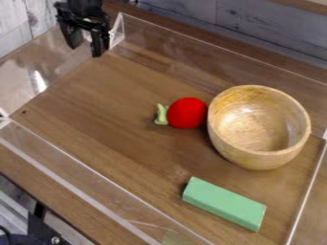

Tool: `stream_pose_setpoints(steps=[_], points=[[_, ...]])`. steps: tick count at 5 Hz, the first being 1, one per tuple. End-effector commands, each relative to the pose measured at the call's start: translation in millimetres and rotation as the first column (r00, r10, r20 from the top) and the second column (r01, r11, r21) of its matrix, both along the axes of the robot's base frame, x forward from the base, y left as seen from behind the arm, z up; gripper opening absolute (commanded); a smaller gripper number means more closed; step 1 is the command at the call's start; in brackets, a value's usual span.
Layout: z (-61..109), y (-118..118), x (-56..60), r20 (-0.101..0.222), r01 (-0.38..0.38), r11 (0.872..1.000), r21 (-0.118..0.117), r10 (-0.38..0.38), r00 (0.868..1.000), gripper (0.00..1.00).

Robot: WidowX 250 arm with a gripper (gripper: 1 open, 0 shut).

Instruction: Move the red object to the right side of the table

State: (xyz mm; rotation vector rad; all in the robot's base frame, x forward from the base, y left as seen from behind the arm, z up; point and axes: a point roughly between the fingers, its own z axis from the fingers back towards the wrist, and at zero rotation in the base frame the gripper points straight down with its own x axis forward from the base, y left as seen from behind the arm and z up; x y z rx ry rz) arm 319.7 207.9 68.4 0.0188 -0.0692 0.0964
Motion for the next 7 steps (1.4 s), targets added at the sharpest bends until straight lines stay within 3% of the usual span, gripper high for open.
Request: stream_pose_setpoints(steps=[1, 4, 5, 6, 7], points=[[16.6, 9, 7.5, 0.057, -0.014, 0.999, 0.038, 0.012, 0.998, 1.0], [-0.5, 8, 8.9, 0.039, -0.031, 0.999, 0.039, 0.03, 0.999, 1.0], [-3.2, 4, 10.0, 0.039, -0.036, 0.999, 0.039, 0.034, 0.999, 0.0], [-0.1, 3, 8.1, 0.046, -0.042, 0.999, 0.029, 0.04, 0.998, 0.0], [5.8, 3, 4.6, 0.054, -0.052, 0.999, -0.011, 0.052, 0.997, 1.0]])
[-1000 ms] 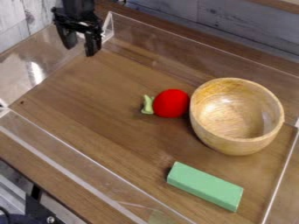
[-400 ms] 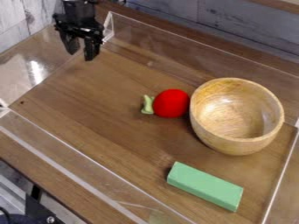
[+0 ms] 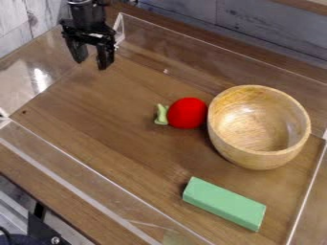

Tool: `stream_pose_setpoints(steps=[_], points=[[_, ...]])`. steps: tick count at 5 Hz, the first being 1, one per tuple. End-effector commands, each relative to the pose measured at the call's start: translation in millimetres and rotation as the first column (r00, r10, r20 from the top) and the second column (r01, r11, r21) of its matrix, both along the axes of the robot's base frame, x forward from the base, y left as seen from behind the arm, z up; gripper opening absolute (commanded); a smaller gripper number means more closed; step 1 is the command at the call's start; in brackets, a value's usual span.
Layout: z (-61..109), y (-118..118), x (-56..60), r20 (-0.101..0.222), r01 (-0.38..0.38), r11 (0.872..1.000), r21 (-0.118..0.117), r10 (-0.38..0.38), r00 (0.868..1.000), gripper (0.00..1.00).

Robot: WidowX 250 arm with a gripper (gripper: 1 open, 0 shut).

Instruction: Move the red object to the right side of the table

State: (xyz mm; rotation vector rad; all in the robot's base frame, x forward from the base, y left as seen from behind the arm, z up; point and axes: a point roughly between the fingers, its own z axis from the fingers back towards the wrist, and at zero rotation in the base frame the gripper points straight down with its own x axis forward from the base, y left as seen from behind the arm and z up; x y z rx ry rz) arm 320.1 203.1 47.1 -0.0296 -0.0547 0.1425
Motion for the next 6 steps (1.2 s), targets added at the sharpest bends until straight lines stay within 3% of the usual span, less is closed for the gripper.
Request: stream_pose_setpoints(steps=[1, 2, 3, 4, 5, 6], points=[[21.4, -10, 4.3, 0.046, 0.133, 0.99, 0.045, -0.135, 0.99, 1.0], [19.5, -45, 4.2, 0.047, 0.363, 0.93, 0.06, -0.366, 0.929, 1.0], [18.9, -75, 5.8, 0.045, 0.548, 0.833, 0.074, -0.552, 0.833, 1.0], [18.3, -93, 8.0, 0.039, 0.67, 0.739, 0.075, -0.673, 0.738, 1.0], [16.8, -114, 9.5, 0.028, 0.793, 0.606, 0.07, -0.795, 0.605, 1.0], [18.6, -130, 11.7, 0.025, 0.862, 0.501, 0.075, -0.865, 0.501, 1.0]])
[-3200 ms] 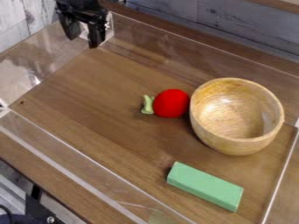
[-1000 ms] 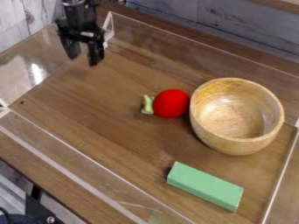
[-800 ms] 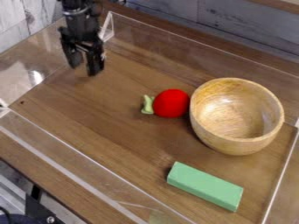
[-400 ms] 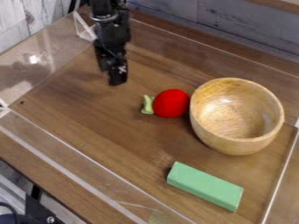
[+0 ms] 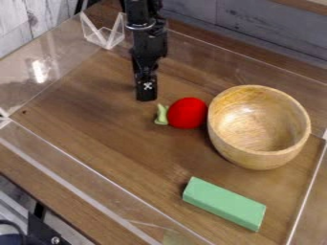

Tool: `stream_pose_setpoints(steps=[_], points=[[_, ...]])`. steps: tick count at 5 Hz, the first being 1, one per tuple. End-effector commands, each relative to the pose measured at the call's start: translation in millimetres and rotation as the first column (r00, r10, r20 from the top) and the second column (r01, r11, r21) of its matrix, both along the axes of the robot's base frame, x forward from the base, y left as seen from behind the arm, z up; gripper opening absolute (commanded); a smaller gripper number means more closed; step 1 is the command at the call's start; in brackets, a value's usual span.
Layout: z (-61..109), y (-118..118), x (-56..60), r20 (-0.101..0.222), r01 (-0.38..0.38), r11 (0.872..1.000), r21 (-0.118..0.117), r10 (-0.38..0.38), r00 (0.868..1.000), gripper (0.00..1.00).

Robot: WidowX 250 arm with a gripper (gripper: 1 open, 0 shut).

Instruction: Move the red object to the right side of the table

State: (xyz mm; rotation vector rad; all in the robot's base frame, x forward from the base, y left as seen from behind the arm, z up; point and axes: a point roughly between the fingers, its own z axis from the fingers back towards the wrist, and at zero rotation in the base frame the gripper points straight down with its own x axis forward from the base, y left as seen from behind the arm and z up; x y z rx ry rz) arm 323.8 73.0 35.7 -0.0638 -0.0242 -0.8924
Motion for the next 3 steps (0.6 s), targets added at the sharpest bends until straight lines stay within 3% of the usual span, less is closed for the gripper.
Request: stream_pose_setpoints(steps=[1, 3], points=[[30.6, -13, 10.1, 0.084, 0.102, 0.994, 0.028, -0.104, 0.991, 1.0], [27.4, -42, 9.4, 0.061, 0.233, 0.972, 0.033, -0.234, 0.97, 1.0]])
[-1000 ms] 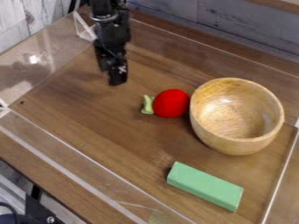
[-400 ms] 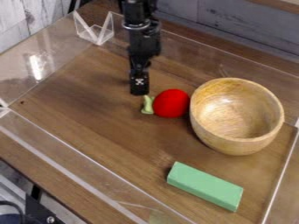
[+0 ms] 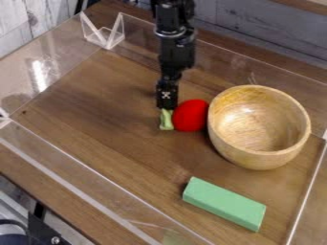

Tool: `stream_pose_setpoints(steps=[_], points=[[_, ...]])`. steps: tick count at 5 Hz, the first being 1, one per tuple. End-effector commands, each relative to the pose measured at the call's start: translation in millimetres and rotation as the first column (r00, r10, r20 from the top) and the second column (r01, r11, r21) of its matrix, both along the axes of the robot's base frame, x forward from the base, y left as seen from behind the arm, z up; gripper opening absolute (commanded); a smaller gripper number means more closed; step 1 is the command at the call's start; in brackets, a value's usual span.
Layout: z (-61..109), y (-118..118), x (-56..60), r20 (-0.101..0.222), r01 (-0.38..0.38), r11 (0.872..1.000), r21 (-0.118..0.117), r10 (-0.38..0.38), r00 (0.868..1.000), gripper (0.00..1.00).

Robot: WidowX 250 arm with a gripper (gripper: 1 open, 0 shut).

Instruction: Move the red object to the right side of the table

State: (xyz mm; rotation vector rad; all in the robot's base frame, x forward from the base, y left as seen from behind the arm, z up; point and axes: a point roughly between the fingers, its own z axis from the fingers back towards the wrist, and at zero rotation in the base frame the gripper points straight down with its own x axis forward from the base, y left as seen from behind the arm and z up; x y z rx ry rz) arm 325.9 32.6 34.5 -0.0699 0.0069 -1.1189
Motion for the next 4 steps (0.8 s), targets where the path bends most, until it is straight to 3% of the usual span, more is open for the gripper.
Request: stream_pose_setpoints(steps=[1, 4], points=[[25.9, -10, 4.0, 0.08, 0.042, 0.999, 0.006, -0.043, 0.996, 1.0], [13.8, -11, 2.2, 0.05, 0.061, 0.998, -0.008, -0.06, 0.997, 1.0]])
